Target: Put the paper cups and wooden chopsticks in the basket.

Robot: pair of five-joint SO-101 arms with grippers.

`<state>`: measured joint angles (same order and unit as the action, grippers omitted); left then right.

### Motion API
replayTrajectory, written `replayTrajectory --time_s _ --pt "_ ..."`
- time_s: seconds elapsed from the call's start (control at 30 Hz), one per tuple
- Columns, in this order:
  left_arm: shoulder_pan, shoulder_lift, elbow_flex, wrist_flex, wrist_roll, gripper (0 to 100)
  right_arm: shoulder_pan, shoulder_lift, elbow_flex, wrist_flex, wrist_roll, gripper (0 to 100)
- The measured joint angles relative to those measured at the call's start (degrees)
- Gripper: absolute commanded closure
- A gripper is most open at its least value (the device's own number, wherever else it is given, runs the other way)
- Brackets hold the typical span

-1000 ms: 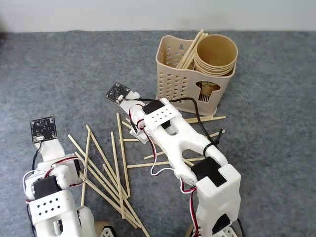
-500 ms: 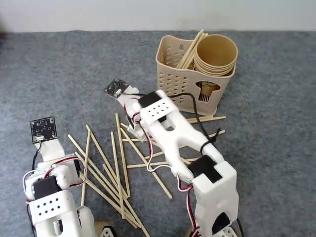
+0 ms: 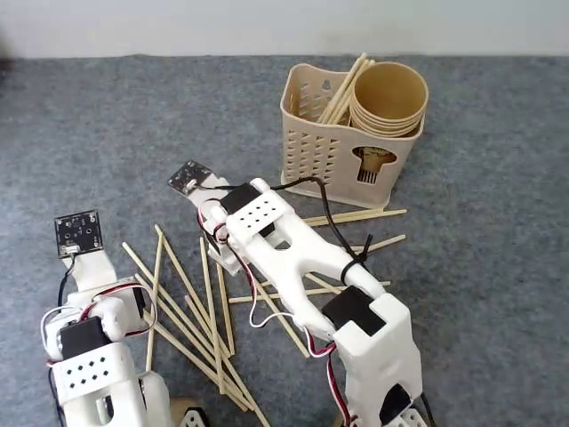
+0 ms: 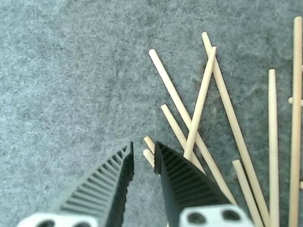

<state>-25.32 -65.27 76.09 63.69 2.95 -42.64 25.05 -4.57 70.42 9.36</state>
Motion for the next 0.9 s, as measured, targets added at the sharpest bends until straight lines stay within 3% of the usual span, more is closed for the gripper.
replayTrajectory --time_s 0.37,0.63,0.9 --pt "0.0 0.0 0.0 0.0 0.0 93 0.1 5.5 -1.0 -1.3 0.0 78.8" --pt "0.0 0.0 0.0 0.0 0.0 93 1.9 5.8 -1.4 -1.8 1.4 99.3" --pt "0.0 0.0 0.0 0.0 0.0 93 4.0 6.2 -1.8 -1.9 3.5 99.1"
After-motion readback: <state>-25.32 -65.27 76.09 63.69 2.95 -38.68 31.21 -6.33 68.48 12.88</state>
